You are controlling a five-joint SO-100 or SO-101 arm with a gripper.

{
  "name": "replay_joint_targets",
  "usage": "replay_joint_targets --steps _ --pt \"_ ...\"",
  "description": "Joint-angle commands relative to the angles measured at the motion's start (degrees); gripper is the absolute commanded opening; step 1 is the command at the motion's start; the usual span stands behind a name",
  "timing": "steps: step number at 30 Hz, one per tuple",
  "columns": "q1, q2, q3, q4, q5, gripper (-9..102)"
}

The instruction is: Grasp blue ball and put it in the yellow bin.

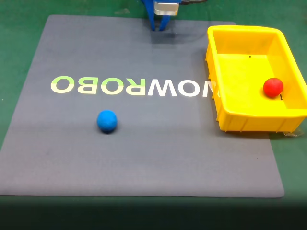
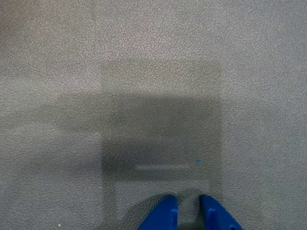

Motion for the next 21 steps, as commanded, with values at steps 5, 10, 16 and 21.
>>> replay_joint_targets --steps 5,10,16,21 --pt "-1.8 0.9 1.8 -0.3 4.3 0" --pt "-1.8 0.9 1.8 -0.3 4.2 0" --pt "-1.9 0.9 1.8 -0.2 4.0 0" --pt "-1.9 0.9 1.8 0.0 4.0 2"
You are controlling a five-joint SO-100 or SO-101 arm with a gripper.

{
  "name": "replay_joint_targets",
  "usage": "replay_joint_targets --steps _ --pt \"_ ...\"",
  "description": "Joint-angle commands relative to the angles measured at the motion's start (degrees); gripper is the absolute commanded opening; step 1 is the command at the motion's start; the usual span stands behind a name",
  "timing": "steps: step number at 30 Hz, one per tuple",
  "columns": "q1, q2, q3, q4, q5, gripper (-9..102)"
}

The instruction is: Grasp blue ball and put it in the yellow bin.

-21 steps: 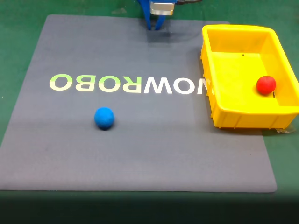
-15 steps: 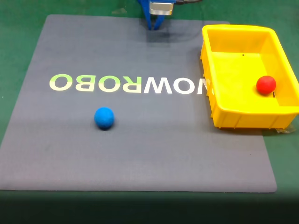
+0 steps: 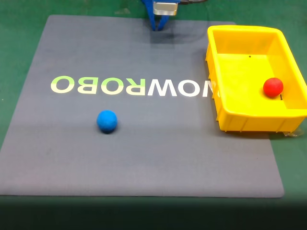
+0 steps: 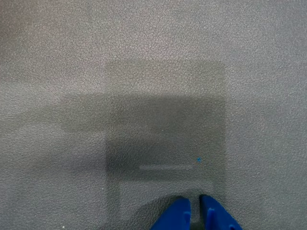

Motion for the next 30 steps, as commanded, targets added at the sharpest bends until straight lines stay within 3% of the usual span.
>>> replay_joint_targets --steps 1,5,9,15,19,30 --pt "-1.1 0.8 1.8 -0.4 0.6 3" --pt "-2.4 0.7 1.6 -4.9 1.7 22" --pt "-1.8 0.7 -5.3 -6.9 -0.2 33" --pt "1.1 -2.2 -19.1 -6.3 -0.1 38" --pt "6.4 -13.8 -27.2 -8.1 -2.3 38" --pt "17.7 -55.1 -46.9 -28.7 -7.6 39"
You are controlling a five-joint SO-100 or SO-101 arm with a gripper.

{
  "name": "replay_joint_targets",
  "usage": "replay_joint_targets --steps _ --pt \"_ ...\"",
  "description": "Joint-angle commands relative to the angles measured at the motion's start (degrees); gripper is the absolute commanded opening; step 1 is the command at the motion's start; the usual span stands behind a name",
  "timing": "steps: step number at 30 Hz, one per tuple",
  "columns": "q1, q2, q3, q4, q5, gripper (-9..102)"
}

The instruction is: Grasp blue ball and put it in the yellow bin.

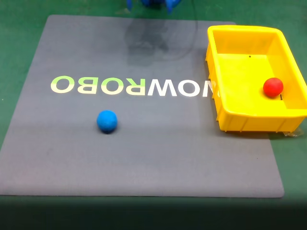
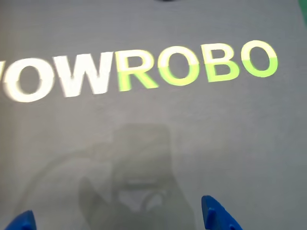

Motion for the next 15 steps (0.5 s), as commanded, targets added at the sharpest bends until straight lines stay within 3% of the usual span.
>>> replay_joint_targets --steps 1,10,15 --pt "3.7 -9.8 -5.9 -9.0 -2.2 39" --pt "5.4 -30.2 -16.1 -17.2 -3.0 39" --pt "4.8 -42.0 -24.3 -17.9 -1.8 39"
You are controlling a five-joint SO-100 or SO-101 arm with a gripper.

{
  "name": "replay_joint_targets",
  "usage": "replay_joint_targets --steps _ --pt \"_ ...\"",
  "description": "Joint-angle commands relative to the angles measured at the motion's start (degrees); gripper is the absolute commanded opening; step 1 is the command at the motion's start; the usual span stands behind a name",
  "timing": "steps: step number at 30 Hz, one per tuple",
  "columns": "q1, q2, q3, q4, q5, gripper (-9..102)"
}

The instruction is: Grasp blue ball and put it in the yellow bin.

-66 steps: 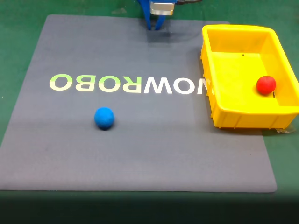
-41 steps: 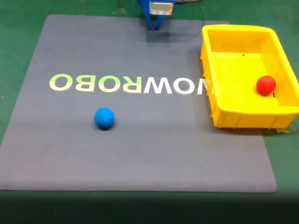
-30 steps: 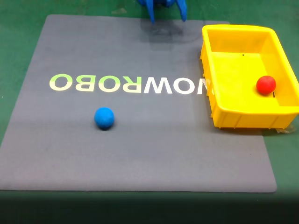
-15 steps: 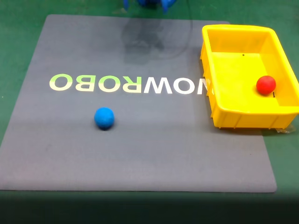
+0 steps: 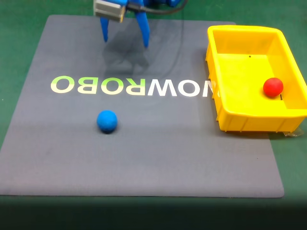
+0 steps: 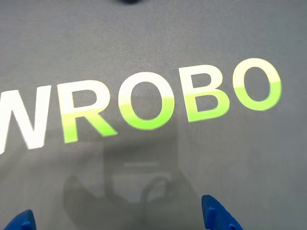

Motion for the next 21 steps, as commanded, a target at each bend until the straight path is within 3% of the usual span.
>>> replay_joint_targets --steps 1,21 --pt "0.4 -6.3 -9.0 -2.1 1.5 39" --pt "-2.9 -45.0 -50.9 -2.8 5.2 39"
